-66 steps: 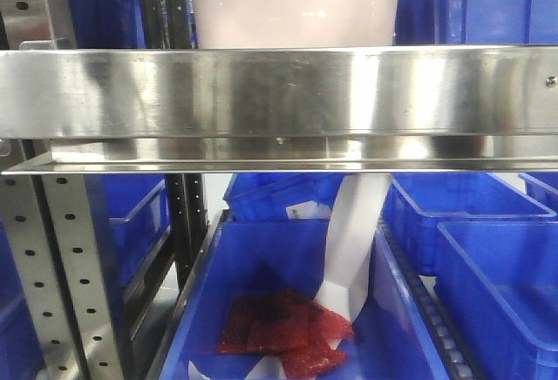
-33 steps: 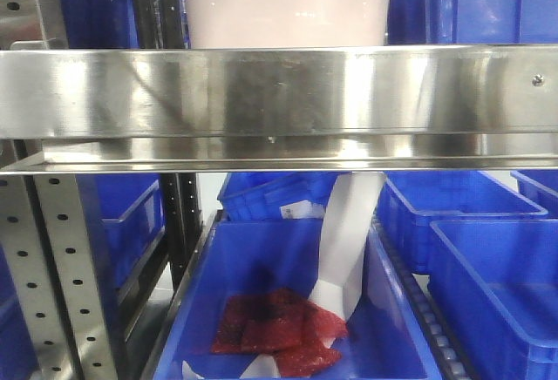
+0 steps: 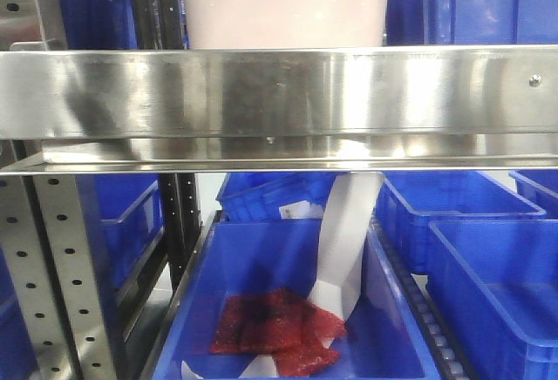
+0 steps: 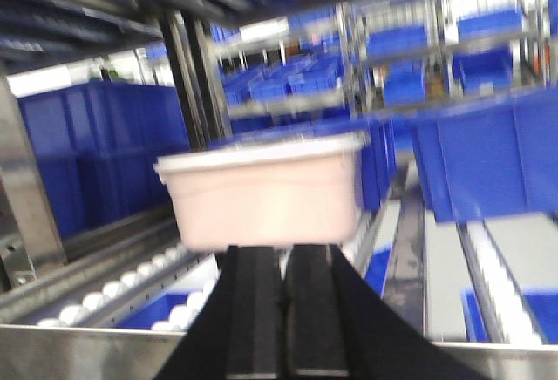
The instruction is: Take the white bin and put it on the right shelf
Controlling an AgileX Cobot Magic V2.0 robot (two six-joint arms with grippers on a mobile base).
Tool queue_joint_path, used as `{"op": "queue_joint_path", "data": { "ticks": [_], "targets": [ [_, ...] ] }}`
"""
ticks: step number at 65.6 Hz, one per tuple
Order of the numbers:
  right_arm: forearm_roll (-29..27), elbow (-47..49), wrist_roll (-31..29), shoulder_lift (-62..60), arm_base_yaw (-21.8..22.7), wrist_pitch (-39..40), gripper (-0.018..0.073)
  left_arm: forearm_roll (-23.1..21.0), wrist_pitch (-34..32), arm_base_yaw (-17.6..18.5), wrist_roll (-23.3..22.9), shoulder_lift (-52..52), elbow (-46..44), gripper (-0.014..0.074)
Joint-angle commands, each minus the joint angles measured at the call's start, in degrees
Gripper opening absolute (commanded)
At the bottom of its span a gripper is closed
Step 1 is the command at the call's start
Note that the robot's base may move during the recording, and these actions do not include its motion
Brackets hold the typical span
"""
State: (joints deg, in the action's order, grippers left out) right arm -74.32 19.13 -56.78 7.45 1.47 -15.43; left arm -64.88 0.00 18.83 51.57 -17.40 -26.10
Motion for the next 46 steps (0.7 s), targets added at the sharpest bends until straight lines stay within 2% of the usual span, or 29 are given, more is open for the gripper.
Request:
{"op": "queue_joint_path", "data": {
  "ticks": [1,12,46],
  "targets": [
    [-0.7,0.6,-0.9,-2.6,0.0,2.4,0.0029,0.0,-1.9,0.5,0.1,2.0,0.4,-0.0117],
    [-0.7,0.4,-0.9,-4.5,0.0,2.0,0.0029,0.0,-1.9,0.5,0.1,6.1,2.4,-0.0117],
    [-0.7,0.4,-0.9,-4.5,0.0,1.7,0.0029,-0.6,-1.8,0.5,0.1,6.1,2.4,-0.0117]
  ]
}}
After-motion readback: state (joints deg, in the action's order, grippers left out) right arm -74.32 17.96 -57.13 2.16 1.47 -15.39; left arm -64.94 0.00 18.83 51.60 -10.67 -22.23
